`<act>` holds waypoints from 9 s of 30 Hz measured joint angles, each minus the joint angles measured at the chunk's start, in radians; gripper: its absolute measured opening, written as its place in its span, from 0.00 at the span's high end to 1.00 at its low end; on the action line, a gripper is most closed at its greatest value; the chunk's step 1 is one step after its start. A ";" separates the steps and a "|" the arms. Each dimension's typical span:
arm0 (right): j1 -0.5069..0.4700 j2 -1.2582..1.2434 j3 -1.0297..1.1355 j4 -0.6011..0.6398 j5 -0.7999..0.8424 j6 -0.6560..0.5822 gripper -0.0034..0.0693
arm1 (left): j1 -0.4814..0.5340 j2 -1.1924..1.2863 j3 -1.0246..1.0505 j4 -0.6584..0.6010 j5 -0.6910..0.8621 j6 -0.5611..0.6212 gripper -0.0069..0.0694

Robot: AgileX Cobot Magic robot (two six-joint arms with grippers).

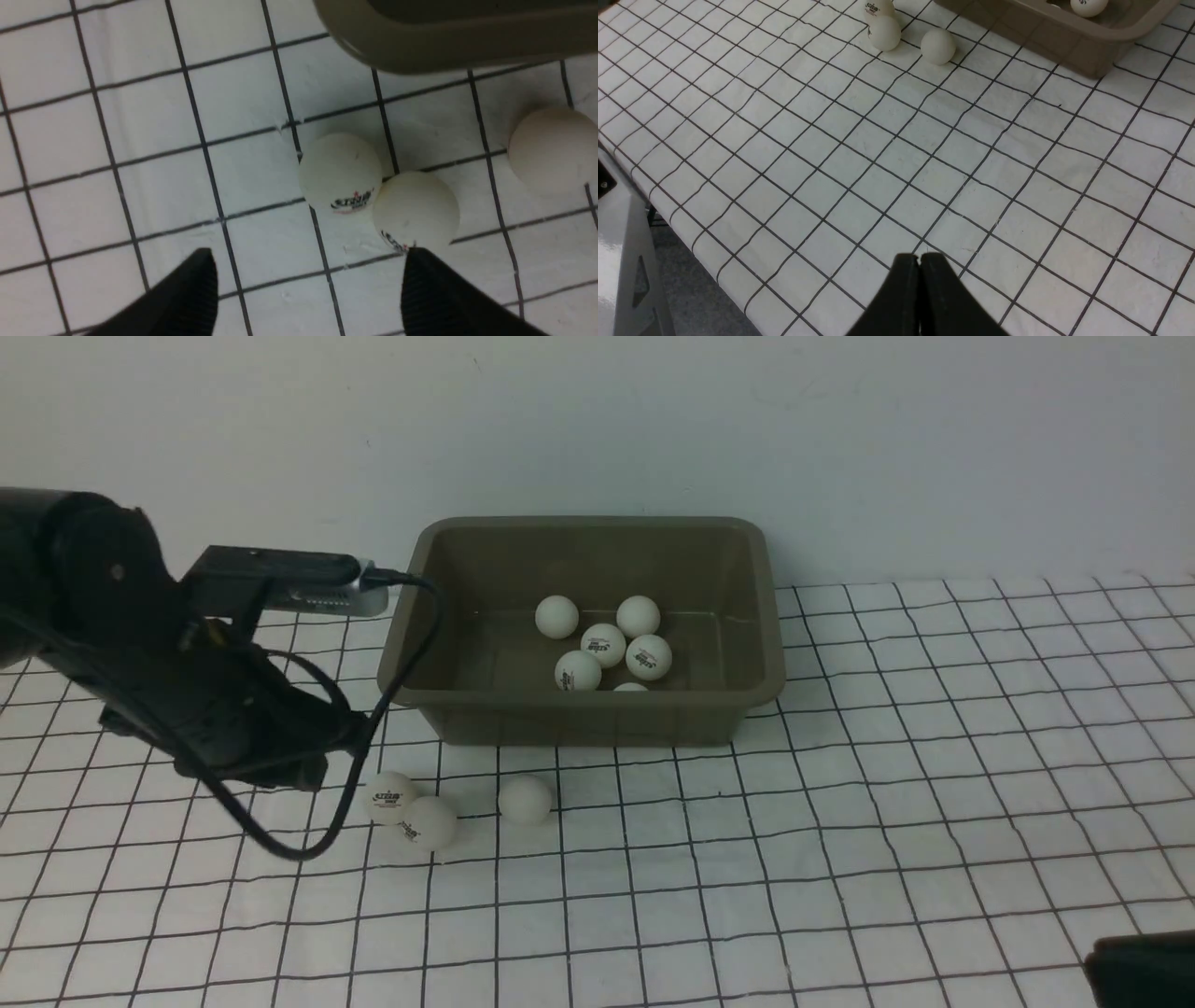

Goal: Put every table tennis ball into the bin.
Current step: Use the left arm to clamp the table tennis ball closest to it, then use the left arm to put the table tennis ball into the box, then use the left arm to clamp the table tennis ball closest to it, then use the left arm to put the table tennis ball into the box, then use the left arm to clamp the table tennis ball closest to it

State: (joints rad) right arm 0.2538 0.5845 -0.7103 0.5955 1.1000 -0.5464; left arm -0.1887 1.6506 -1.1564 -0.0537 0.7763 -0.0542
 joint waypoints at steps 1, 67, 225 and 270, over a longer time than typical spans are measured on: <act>0.000 0.000 0.000 0.008 0.001 0.001 0.98 | 0.000 0.019 -0.015 0.000 -0.003 0.002 0.30; 0.000 0.000 0.000 0.070 -0.005 0.002 0.98 | -0.135 0.064 -0.180 0.201 -0.074 -0.046 0.45; 0.000 0.000 0.000 0.071 0.019 0.023 0.98 | -0.349 0.340 -0.423 0.116 0.294 -0.009 0.27; 0.000 0.000 0.000 0.071 0.021 0.026 0.98 | -0.349 0.488 -0.383 0.197 0.185 -0.012 0.46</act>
State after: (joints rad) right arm 0.2538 0.5845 -0.7103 0.6661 1.1215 -0.5207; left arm -0.5379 2.1384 -1.5391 0.1434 0.9610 -0.0663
